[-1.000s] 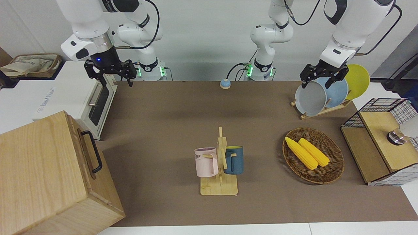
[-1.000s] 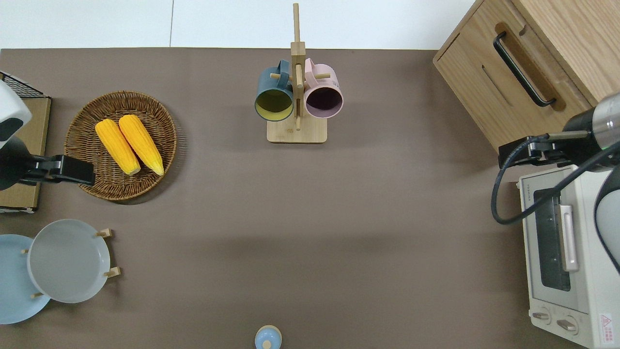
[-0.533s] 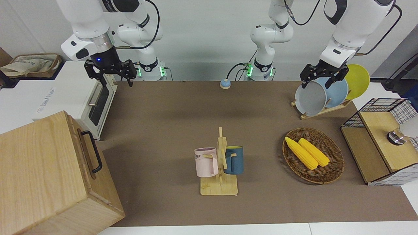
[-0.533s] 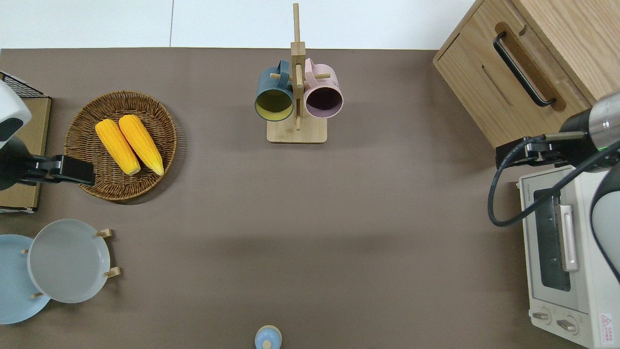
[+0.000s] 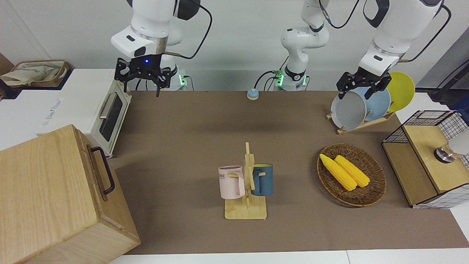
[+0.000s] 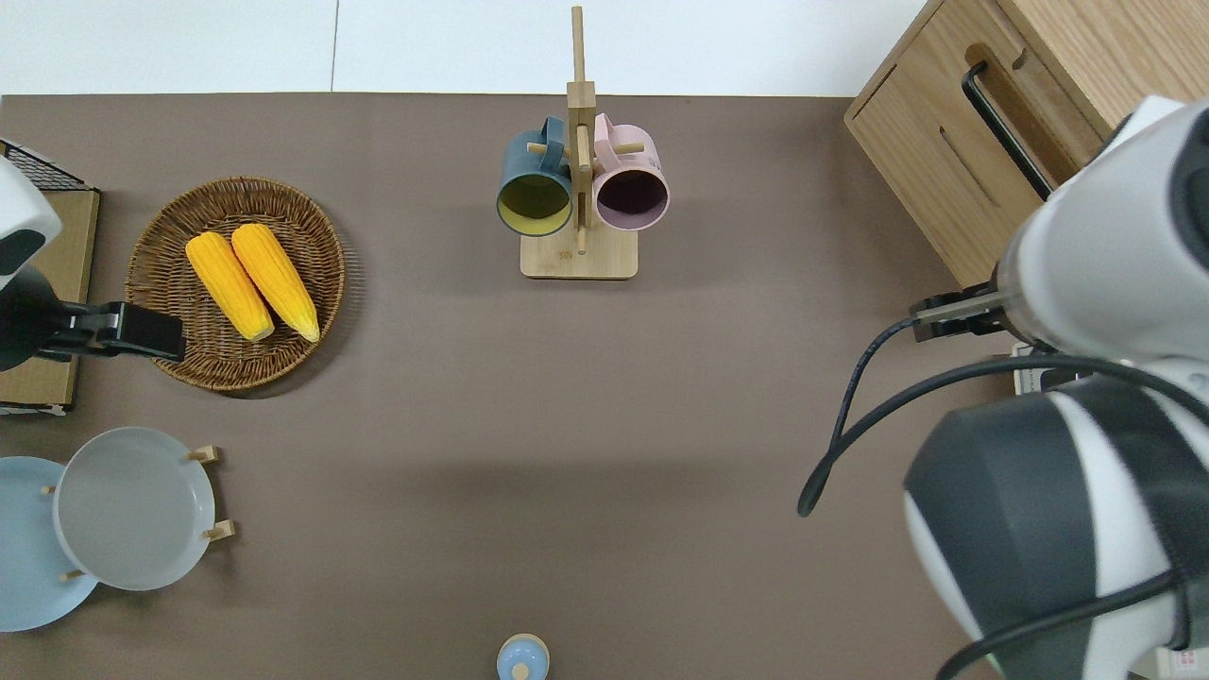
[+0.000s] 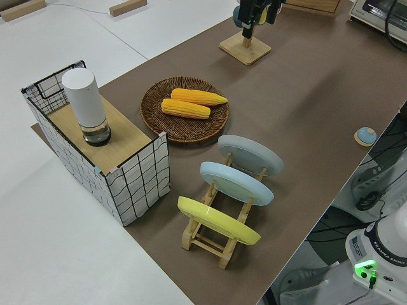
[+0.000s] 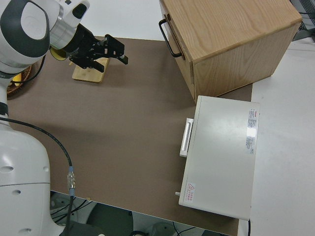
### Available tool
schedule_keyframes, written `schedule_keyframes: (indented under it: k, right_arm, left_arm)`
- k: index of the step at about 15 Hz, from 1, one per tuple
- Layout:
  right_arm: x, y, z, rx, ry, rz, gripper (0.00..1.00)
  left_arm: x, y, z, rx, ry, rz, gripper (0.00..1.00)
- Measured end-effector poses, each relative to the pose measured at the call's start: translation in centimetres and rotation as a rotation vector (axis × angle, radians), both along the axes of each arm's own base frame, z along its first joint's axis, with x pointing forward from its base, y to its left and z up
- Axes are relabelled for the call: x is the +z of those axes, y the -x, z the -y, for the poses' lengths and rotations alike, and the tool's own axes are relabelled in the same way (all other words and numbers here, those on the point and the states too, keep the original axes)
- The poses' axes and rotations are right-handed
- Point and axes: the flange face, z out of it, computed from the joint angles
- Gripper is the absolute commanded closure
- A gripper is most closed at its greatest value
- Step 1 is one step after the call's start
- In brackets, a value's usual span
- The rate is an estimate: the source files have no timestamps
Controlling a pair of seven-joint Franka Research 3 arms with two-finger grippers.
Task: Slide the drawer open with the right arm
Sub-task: 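Reach the right gripper up to the black drawer handle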
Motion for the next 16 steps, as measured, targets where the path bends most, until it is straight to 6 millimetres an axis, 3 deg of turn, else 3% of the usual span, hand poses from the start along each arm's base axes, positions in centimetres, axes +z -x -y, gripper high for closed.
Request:
schedule_keyframes:
  k: [3, 6, 9, 16]
  right_arm:
    - [-0.8, -0.1, -2.5, 0.074, 0.123, 0.056, 0.017]
    - [-2.8, -0.8, -4.4, 0.15, 0.258, 0.119, 0.017]
    - [-6.7, -2.3, -5.3, 0.223, 0.402, 0.173, 0.019]
    - [-16.4, -6.5, -5.3, 0.353, 0.746, 0.172, 0.021]
  left_arm:
    - [0.0, 0.0, 0.0, 0.0, 0.0, 0.0, 0.01]
    - [0.0, 0.0, 0.0, 0.0, 0.0, 0.0, 0.01]
    - [0.0, 0.0, 0.0, 0.0, 0.0, 0.0, 0.01]
    - [0.0, 0.0, 0.0, 0.0, 0.0, 0.0, 0.01]
